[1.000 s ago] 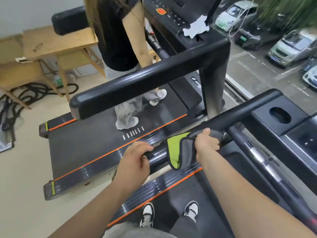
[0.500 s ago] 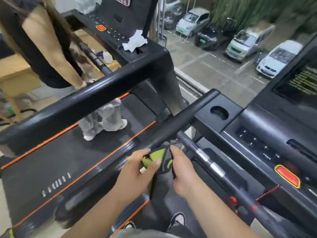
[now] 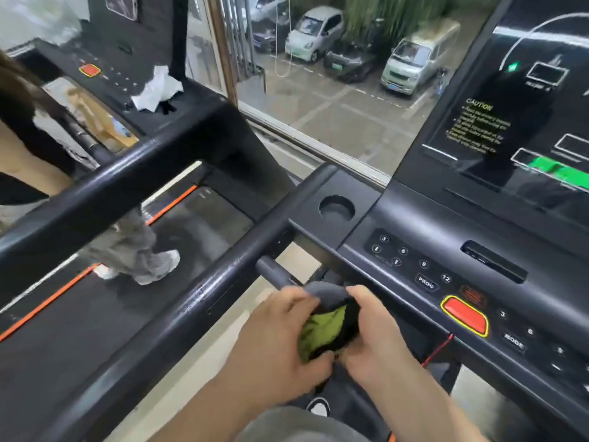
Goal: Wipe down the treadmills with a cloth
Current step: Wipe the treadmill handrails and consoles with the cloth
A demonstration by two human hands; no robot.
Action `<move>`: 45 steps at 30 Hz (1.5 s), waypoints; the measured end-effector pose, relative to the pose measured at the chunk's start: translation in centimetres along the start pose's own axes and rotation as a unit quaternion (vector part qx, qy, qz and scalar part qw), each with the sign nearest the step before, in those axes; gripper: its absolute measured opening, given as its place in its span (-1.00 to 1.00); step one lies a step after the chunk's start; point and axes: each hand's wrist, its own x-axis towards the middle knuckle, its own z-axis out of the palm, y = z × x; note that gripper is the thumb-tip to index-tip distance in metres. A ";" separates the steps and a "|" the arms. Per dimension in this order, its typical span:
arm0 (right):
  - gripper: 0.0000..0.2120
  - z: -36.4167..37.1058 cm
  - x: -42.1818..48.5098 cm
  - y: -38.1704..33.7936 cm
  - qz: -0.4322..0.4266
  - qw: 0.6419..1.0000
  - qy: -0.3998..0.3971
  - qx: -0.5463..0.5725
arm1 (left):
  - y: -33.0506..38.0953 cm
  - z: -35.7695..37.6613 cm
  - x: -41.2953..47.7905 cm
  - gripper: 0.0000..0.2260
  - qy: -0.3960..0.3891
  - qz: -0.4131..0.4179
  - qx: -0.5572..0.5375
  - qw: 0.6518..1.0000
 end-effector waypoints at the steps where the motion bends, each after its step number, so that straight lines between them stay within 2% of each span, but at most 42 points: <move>1: -0.58 -0.5 -0.1 -0.3 -0.005 1.000 0.009 0.021 | 0.5 0.6 0.3 -0.44 0.017 0.022 0.017 0.999; 3: -0.58 -1.2 -0.7 -1.0 -0.011 0.998 0.031 0.062 | 1.7 1.4 1.1 -0.52 0.052 0.069 0.024 0.996; 5: -0.73 -1.5 -1.8 -1.9 -0.035 0.995 0.017 0.096 | 2.4 1.7 1.9 -0.65 0.076 0.102 0.009 0.992; 7: -0.86 -1.0 -2.8 -2.4 -0.069 0.995 0.020 0.075 | 2.1 1.9 2.5 -0.80 0.083 0.106 -0.006 0.991; 9: -0.89 -0.1 -2.7 -2.3 -0.101 0.993 0.058 0.011 | 1.3 1.5 3.0 -0.87 0.069 0.039 -0.041 0.996; 11: -0.97 0.8 -1.9 -2.3 -0.143 0.971 0.131 -0.140 | 0.3 0.7 3.6 -0.91 0.052 -0.086 -0.145 0.984; 13: -0.78 1.6 -1.3 -2.6 -0.163 0.928 0.134 -0.307 | -1.9 0.1 4.3 -0.93 0.037 -0.179 -0.238 0.954; 15: -0.60 1.6 -0.3 -3.0 -0.167 0.904 0.112 -0.378 | -5.0 -0.8 5.5 -0.86 0.002 -0.199 -0.183 0.963; 16: -0.62 1.3 0.3 -3.1 -0.171 0.896 0.113 -0.394 | -6.7 -1.1 6.0 -0.80 -0.032 -0.197 -0.113 0.973; 18: -0.73 0.0 1.2 -3.0 -0.182 0.872 0.131 -0.435 | -9.1 -1.3 7.0 -0.74 -0.093 -0.197 0.041 0.975; 20: -0.93 -1.9 2.3 -2.4 -0.173 0.826 0.156 -0.513 | -10.1 -1.1 7.4 -0.68 -0.095 -0.171 0.121 0.973; 21: -0.87 -2.8 2.5 -2.1 -0.150 0.798 0.163 -0.560 | -10.2 -0.8 7.4 -0.58 -0.079 -0.131 0.142 0.978; 23: -0.60 -4.0 2.0 -1.9 -0.089 0.739 0.159 -0.649 | -10.2 0.2 7.6 -0.39 -0.051 -0.006 0.184 0.982; 25: -0.39 -4.9 1.5 -2.0 -0.041 0.692 0.145 -0.706 | -10.7 1.6 8.4 -0.48 -0.075 0.082 0.183 0.977; 26: -0.34 -5.3 1.2 -1.9 -0.018 0.677 0.145 -0.722 | -11.0 2.3 8.9 -0.53 -0.102 0.095 0.176 0.974; 27: -0.36 -5.8 1.1 -1.6 -0.005 0.661 0.149 -0.736 | -11.4 3.0 9.5 -0.53 -0.135 0.098 0.186 0.968; 30: -0.61 -6.9 0.7 -0.1 -0.016 0.608 0.178 -0.773 | -12.0 4.5 10.6 -0.53 -0.175 0.110 0.271 0.940; 32: -0.65 -7.5 0.6 0.6 -0.050 0.597 0.206 -0.774 | -11.2 5.0 11.4 -0.49 -0.175 0.100 0.295 0.934; 35: -0.59 -8.1 0.7 1.0 -0.074 0.603 0.220 -0.763 | -7.8 6.1 12.0 -0.49 -0.179 0.087 0.298 0.934; 37: -0.62 -8.2 0.7 1.0 -0.063 0.608 0.224 -0.759 | -5.1 7.8 11.5 -0.57 -0.182 0.125 0.282 0.934; 39: -0.72 -8.3 0.9 0.9 -0.050 0.605 0.236 -0.759 | -2.4 9.6 9.1 -0.77 -0.171 0.186 0.224 0.941; 40: -0.78 -8.3 0.9 0.8 -0.044 0.602 0.245 -0.759 | -1.9 10.6 8.0 -0.79 -0.152 0.210 0.200 0.945; 43: -0.78 -8.2 1.2 0.8 -0.027 0.603 0.254 -0.756 | -3.3 11.8 7.2 -0.58 -0.166 0.247 0.183 0.937; 45: -0.69 -7.9 1.2 0.6 -0.016 0.612 0.252 -0.750 | -6.3 10.4 8.4 -0.52 -0.163 0.256 0.205 0.931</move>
